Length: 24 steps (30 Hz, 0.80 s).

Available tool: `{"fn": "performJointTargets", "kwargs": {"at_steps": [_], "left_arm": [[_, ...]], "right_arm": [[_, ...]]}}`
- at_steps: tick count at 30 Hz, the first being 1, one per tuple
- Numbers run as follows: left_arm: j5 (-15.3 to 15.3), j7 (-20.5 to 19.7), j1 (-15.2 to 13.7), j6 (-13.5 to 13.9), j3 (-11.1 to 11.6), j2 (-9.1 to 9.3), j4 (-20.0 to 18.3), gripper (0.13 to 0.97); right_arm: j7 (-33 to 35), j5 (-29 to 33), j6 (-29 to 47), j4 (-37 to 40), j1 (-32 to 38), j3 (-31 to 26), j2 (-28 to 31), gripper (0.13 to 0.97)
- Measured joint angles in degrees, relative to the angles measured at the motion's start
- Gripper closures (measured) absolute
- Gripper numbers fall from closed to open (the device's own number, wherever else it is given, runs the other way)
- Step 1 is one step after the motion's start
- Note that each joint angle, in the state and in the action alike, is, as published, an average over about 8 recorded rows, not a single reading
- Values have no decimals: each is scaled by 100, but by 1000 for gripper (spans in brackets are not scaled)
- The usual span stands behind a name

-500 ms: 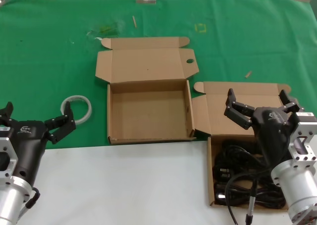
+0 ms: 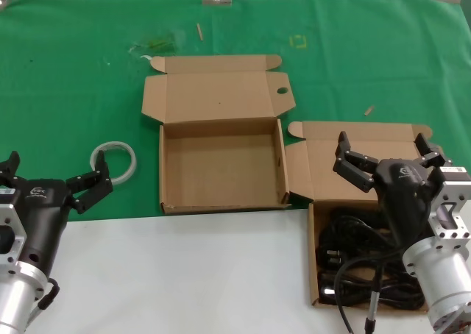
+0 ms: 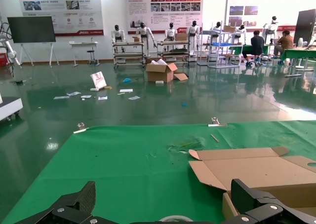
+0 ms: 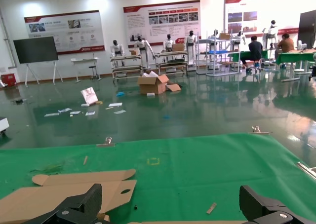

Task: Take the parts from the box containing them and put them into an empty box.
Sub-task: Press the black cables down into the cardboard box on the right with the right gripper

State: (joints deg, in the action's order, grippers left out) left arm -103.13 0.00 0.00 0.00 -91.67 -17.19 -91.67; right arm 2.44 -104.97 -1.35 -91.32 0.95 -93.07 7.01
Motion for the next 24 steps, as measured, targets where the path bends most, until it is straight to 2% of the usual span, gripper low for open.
{"fn": "performJointTargets", "kwargs": {"at_steps": [6, 10, 16, 24], "left_arm": [[0, 0, 0, 0, 0, 0, 0, 132], [0, 0, 0, 0, 0, 0, 0, 132], [0, 0, 0, 0, 0, 0, 0, 132], [1, -3, 0, 0, 0, 0, 0, 132]], "right_arm": [[19, -25, -38, 0, -2, -35, 1, 129], [261, -296, -404, -4, -35, -354, 6, 129], [1020, -1034, -1266, -71, -179, -961, -9, 129], [2085, -1777, -2164, -365, -528, -1233, -12, 129]]}}
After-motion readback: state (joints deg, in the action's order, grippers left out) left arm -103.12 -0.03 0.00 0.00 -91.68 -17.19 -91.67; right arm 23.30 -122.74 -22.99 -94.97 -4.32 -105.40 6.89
